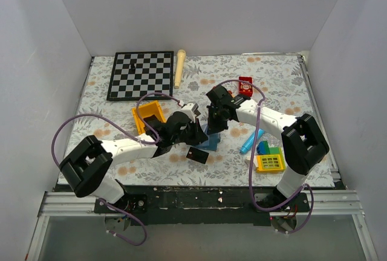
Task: Put the credit cards into the card holder
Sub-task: Open the card holder at the center of the board.
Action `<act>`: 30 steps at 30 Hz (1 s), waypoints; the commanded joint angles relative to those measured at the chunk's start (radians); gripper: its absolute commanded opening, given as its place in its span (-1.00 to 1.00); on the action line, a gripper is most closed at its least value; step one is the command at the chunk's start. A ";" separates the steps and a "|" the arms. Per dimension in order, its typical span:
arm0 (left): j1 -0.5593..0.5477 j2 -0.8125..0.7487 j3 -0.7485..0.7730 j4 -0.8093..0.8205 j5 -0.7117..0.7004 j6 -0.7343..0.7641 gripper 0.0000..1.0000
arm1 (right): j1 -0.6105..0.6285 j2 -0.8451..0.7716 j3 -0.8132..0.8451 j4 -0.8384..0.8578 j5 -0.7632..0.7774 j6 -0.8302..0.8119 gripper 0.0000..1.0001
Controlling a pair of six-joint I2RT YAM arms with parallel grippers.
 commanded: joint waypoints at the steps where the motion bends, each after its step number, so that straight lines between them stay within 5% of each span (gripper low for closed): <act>1: -0.002 0.031 0.004 0.003 -0.002 -0.007 -1.00 | -0.002 -0.003 0.026 0.003 -0.007 -0.004 -0.97; 30: 0.006 0.069 0.005 -0.116 -0.156 -0.016 -1.00 | -0.005 -0.015 0.003 0.009 0.000 -0.007 -0.97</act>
